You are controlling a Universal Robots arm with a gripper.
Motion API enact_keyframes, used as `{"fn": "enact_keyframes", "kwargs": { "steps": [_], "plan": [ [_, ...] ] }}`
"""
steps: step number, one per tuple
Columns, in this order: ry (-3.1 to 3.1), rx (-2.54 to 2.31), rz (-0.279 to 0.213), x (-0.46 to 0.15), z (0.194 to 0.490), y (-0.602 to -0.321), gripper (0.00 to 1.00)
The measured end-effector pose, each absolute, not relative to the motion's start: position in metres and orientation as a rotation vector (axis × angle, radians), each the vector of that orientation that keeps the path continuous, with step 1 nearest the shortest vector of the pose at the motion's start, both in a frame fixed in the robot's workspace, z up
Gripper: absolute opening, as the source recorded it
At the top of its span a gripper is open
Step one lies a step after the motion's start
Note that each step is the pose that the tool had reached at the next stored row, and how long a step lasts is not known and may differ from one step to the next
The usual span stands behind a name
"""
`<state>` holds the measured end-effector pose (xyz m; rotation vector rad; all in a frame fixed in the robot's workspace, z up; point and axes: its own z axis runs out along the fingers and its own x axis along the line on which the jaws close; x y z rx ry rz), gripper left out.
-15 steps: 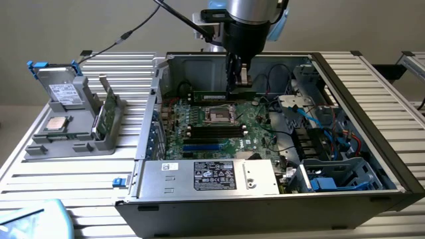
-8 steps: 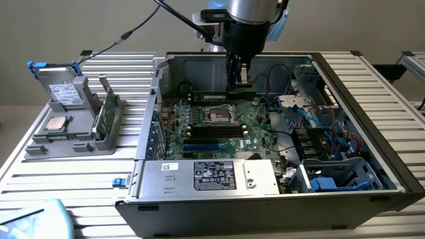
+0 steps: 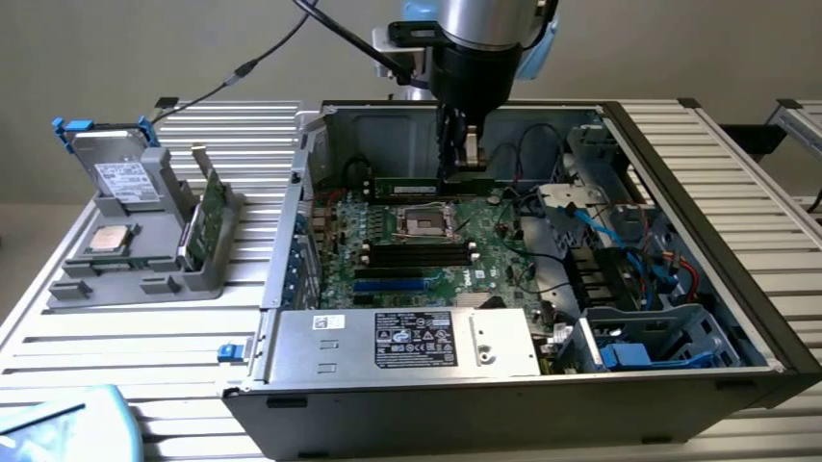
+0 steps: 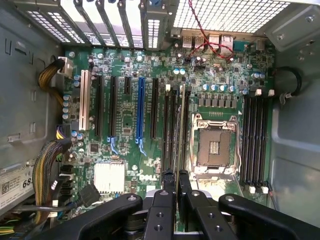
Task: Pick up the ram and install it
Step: 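Insert the ram into the slot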
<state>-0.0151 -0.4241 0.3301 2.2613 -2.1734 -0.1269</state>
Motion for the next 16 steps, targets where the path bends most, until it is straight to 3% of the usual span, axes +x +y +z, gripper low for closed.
{"fn": "enact_keyframes", "kwargs": {
  "steps": [16],
  "plan": [
    [-2.146,2.277,-0.115,-0.022,0.302,-0.418,0.14]
  ]
}}
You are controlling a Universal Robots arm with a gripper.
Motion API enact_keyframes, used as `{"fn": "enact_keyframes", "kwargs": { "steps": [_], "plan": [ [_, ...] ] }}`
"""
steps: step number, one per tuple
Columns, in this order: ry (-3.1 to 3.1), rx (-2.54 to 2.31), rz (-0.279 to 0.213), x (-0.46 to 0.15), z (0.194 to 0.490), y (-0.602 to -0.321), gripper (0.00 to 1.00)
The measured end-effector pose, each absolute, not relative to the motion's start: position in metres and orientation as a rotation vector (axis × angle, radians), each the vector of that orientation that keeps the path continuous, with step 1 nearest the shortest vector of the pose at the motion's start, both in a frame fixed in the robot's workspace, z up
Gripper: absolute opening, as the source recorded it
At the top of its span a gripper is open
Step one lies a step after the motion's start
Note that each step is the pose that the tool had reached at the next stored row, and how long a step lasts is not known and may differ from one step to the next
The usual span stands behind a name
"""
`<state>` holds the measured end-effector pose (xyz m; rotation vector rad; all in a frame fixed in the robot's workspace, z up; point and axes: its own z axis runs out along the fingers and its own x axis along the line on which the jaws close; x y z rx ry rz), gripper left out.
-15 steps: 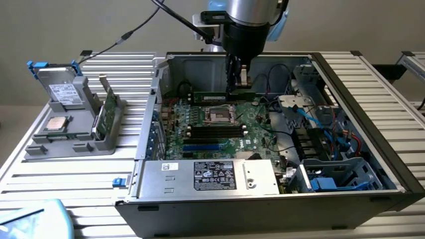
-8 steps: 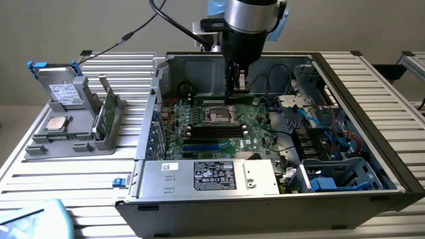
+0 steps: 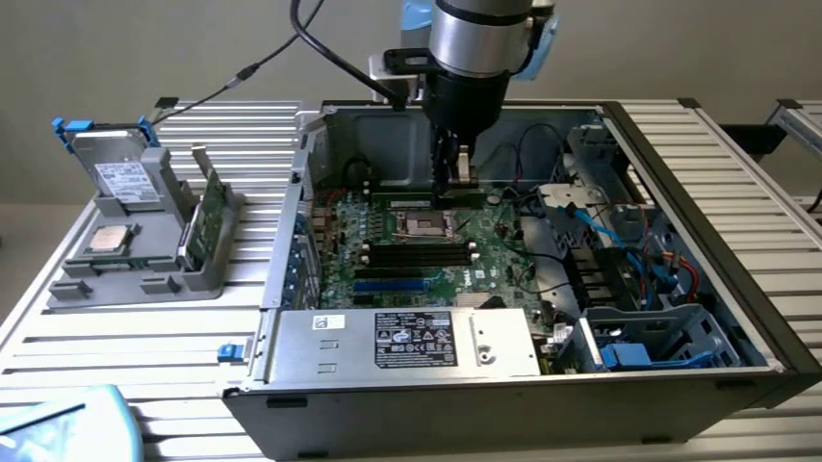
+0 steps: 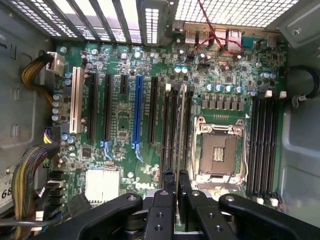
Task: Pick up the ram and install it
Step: 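Insert the ram into the slot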
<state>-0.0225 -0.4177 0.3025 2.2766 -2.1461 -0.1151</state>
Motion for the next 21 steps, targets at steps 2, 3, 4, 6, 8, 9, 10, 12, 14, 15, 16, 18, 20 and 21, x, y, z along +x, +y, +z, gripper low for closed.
{"fn": "enact_keyframes", "kwargs": {
  "steps": [2,3,4,6,8,9,10,12,14,15,16,18,20,21],
  "plan": [
    [-2.140,2.282,-0.115,-0.026,0.299,-0.418,0.14],
    [-2.135,2.286,-0.115,-0.028,0.297,-0.418,0.14],
    [-2.127,2.293,-0.115,-0.028,0.295,-0.418,0.14],
    [-2.106,2.312,-0.115,-0.029,0.292,-0.418,0.14],
    [-2.072,2.339,-0.112,-0.029,0.289,-0.417,0.14],
    [-2.059,2.349,-0.110,-0.029,0.288,-0.417,0.14],
    [-2.051,2.353,-0.107,-0.029,0.287,-0.417,0.14],
    [-2.046,2.349,-0.099,-0.029,0.284,-0.414,0.14],
    [-2.040,2.342,-0.087,-0.029,0.283,-0.410,0.14],
    [-2.038,2.338,-0.081,-0.029,0.282,-0.408,0.14],
    [-2.035,2.334,-0.075,-0.028,0.281,-0.406,0.14],
    [-2.032,2.330,-0.068,-0.028,0.279,-0.403,0.14],
    [-2.039,2.323,-0.066,-0.028,0.276,-0.403,0.14],
    [-2.046,2.317,-0.066,-0.028,0.274,-0.402,0.14]
  ]
}}
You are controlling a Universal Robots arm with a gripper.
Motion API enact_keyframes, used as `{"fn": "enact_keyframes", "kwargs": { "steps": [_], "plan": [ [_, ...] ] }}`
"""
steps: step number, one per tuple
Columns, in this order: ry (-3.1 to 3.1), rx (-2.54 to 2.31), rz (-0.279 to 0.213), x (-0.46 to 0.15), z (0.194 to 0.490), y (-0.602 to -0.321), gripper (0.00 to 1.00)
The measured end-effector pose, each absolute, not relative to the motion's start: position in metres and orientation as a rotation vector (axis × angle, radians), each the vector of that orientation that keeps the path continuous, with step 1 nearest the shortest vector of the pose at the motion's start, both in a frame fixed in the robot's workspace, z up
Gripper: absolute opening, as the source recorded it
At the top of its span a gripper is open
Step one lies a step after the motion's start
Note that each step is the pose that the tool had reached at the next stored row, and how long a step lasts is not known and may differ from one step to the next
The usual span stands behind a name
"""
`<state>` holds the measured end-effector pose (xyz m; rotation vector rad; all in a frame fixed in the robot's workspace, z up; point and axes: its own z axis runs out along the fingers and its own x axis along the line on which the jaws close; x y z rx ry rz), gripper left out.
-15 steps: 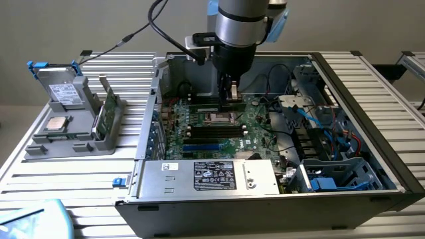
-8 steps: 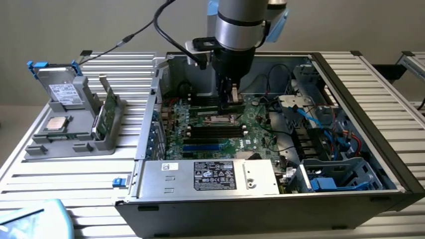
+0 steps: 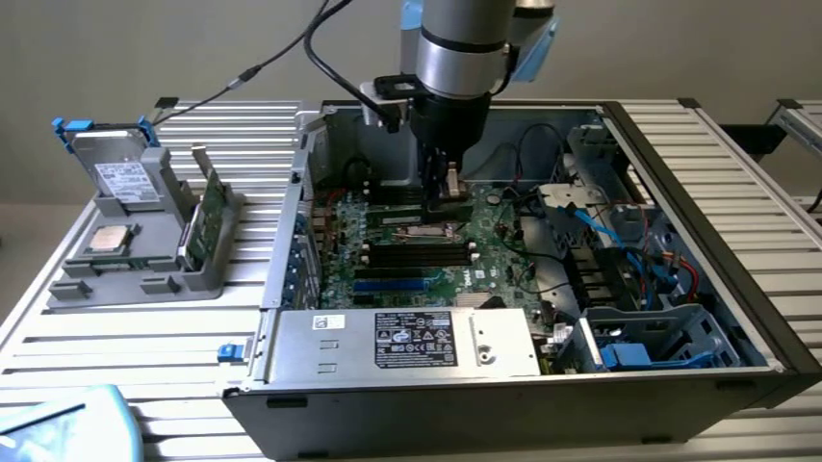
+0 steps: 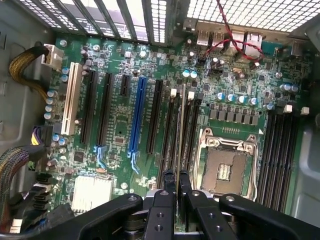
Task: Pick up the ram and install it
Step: 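Insert the ram into the slot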
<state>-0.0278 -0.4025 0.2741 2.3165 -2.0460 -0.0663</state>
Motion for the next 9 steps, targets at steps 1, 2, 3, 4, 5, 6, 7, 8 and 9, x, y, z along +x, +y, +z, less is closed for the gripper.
{"fn": "enact_keyframes", "kwargs": {
  "steps": [1,2,3,4,5,6,7,8,9],
  "plan": [
    [-2.054,2.309,-0.067,-0.028,0.272,-0.402,0.14],
    [-2.065,2.300,-0.067,-0.028,0.270,-0.402,0.14],
    [-2.079,2.288,-0.067,-0.028,0.269,-0.402,0.14],
    [-2.092,2.276,-0.068,-0.027,0.267,-0.402,0.14],
    [-2.106,2.263,-0.068,-0.027,0.265,-0.402,0.14],
    [-2.120,2.251,-0.069,-0.027,0.263,-0.402,0.14],
    [-2.133,2.239,-0.069,-0.027,0.261,-0.402,0.14],
    [-2.147,2.225,-0.070,-0.027,0.260,-0.402,0.14],
    [-2.158,2.215,-0.070,-0.027,0.258,-0.402,0.14]
  ]
}}
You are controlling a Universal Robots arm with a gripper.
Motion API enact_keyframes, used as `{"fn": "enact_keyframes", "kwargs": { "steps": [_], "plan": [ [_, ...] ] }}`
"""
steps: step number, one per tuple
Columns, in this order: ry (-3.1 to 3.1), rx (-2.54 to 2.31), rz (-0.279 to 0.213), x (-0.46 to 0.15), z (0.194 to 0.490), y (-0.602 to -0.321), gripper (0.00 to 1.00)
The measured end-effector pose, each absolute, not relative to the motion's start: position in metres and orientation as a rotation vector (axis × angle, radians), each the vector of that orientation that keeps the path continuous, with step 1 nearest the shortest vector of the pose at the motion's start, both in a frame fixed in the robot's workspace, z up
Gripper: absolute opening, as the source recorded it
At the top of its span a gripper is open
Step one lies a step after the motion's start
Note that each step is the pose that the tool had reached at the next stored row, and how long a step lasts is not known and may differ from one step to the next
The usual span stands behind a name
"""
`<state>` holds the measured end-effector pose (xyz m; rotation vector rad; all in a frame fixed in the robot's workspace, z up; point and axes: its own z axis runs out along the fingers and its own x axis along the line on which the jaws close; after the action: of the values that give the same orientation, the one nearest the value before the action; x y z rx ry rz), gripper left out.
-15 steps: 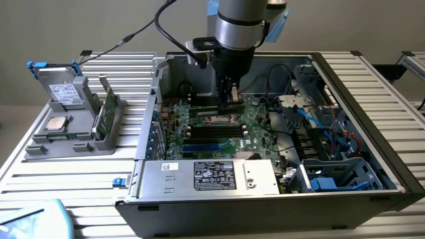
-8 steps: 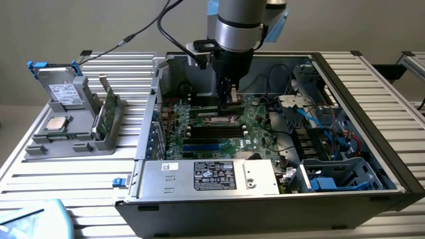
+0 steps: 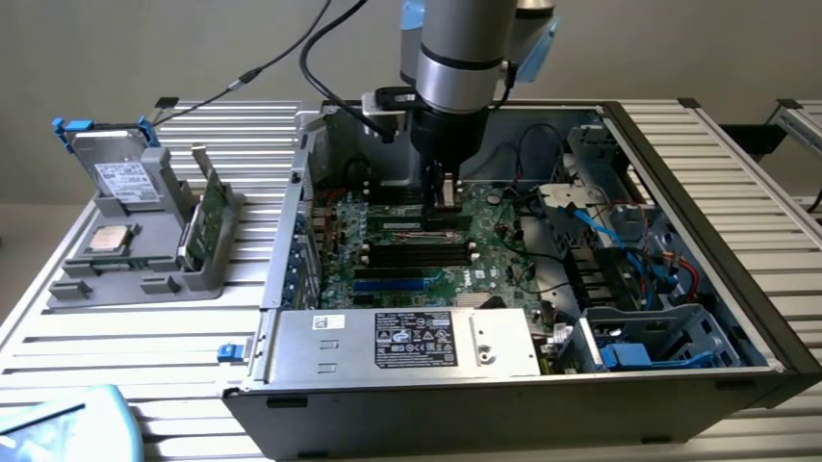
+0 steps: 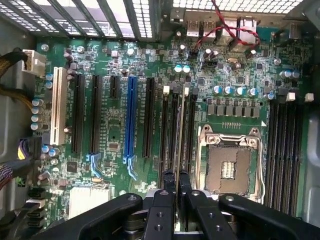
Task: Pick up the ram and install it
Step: 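Insert the ram into the slot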
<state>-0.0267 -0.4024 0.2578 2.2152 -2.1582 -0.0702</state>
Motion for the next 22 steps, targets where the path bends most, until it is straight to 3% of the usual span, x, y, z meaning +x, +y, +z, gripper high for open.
{"fn": "enact_keyframes", "kwargs": {
  "steps": [22],
  "plan": [
    [-2.127,2.174,-0.026,-0.023,0.240,-0.403,0.14]
  ]
}}
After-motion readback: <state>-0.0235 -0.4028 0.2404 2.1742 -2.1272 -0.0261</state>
